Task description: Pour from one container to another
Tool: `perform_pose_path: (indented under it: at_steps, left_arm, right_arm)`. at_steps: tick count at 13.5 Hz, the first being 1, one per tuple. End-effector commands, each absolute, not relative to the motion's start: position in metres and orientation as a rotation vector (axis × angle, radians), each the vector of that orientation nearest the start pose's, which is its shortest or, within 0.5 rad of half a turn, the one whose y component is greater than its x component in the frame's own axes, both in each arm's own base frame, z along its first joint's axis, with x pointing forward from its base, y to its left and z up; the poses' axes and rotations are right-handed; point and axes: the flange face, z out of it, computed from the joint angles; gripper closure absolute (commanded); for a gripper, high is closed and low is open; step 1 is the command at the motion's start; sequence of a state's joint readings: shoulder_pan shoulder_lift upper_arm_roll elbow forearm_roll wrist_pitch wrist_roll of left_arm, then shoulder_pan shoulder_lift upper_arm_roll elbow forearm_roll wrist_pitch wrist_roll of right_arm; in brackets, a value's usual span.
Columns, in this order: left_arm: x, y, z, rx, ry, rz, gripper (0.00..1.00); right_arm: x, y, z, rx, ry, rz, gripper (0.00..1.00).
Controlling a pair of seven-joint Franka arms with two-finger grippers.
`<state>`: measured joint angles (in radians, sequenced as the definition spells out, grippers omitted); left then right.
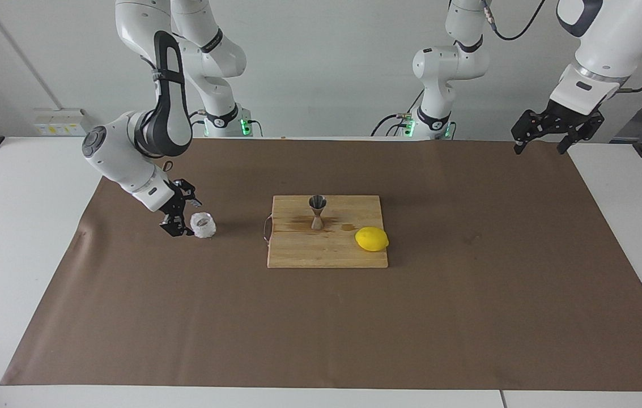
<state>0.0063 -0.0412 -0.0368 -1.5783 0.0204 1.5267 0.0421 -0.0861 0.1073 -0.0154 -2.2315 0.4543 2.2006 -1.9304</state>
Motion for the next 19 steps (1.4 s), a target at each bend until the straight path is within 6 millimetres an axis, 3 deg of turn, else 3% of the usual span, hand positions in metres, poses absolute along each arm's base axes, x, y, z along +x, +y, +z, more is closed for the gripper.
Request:
perform_pose_path:
  at_steps: [1, 6, 13, 17, 19]
  left_arm:
    - [0.533, -0.009, 0.636, -3.127, 0.129, 0.015, 0.0]
    - [0.539, -0.01, 0.627, -3.127, 0.132, 0.02, 0.0]
    - [0.545, -0.006, 0.623, -3.159, 0.114, 0.011, 0.0]
    - [0.543, -0.012, 0.623, -3.146, 0.162, 0.024, 0.0]
    - [0.543, -0.013, 0.623, -3.148, 0.152, 0.026, 0.0]
  right_arm:
    - [0.519, -0.044, 0.302, -2.002, -1.968, -0.367, 0.0]
    - [0.518, -0.06, 0.261, -1.913, -1.926, -0.503, 0.0]
    - [0.519, -0.055, 0.261, -1.901, -1.907, -0.52, 0.0]
    - [0.519, -0.051, 0.261, -1.906, -1.882, -0.541, 0.56]
    - [0.52, -0.05, 0.263, -1.907, -1.883, -0.544, 0.75]
